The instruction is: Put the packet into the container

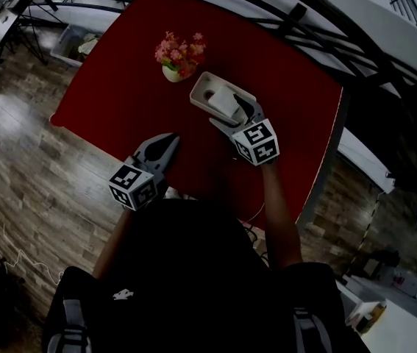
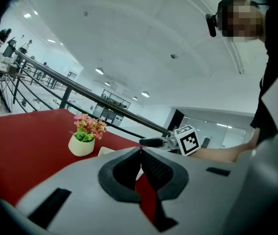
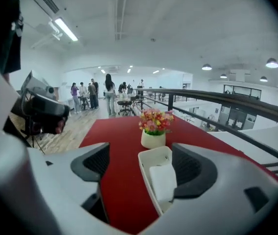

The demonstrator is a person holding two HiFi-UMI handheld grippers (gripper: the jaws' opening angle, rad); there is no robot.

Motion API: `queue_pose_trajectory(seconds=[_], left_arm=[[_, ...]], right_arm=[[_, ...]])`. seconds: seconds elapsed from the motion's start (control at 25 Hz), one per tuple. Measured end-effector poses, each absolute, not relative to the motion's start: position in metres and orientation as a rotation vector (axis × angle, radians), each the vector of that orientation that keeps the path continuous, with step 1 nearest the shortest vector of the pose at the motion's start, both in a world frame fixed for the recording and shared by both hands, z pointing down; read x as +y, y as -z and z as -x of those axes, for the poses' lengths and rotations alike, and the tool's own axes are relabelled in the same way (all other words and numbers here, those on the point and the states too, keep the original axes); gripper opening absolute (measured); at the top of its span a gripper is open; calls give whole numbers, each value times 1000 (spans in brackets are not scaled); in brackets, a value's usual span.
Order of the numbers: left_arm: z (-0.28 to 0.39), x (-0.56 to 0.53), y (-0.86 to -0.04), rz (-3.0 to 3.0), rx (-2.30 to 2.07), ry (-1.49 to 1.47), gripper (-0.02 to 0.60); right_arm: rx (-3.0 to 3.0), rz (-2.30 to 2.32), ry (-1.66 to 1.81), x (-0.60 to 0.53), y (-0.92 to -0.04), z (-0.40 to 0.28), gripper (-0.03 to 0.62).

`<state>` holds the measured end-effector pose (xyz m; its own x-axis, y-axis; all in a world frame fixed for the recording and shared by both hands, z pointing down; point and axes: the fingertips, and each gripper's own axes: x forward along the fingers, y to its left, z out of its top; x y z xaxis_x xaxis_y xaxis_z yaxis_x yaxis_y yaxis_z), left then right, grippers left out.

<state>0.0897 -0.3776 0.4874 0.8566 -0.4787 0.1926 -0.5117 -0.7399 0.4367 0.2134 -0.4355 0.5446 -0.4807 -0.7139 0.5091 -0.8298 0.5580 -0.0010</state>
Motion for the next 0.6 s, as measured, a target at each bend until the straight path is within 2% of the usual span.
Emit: queue_pose_trajectory(seconds=[0.08, 0.2, 0.4, 0.52, 0.6], left_arm=[[-91, -375, -484, -2558, -708, -95, 9], [-95, -369, -478, -2574, -668, -105, 9], [-99, -359, -471, -2597, -610, -96, 9], [-99, -356, -468, -2633, -589, -90, 9], [-95, -356, -466, -2645, -597, -77, 9]], right_arm=[[-2404, -1306, -346, -423, -523, -206, 395], [-2443, -1391, -319, -404, -502, -198, 261], [-2498, -1553, -337, -372, -482, -193, 108], [-2523, -1646, -331, -356, -471, -196, 49], [-2538, -1676, -312, -347, -465, -194, 37]])
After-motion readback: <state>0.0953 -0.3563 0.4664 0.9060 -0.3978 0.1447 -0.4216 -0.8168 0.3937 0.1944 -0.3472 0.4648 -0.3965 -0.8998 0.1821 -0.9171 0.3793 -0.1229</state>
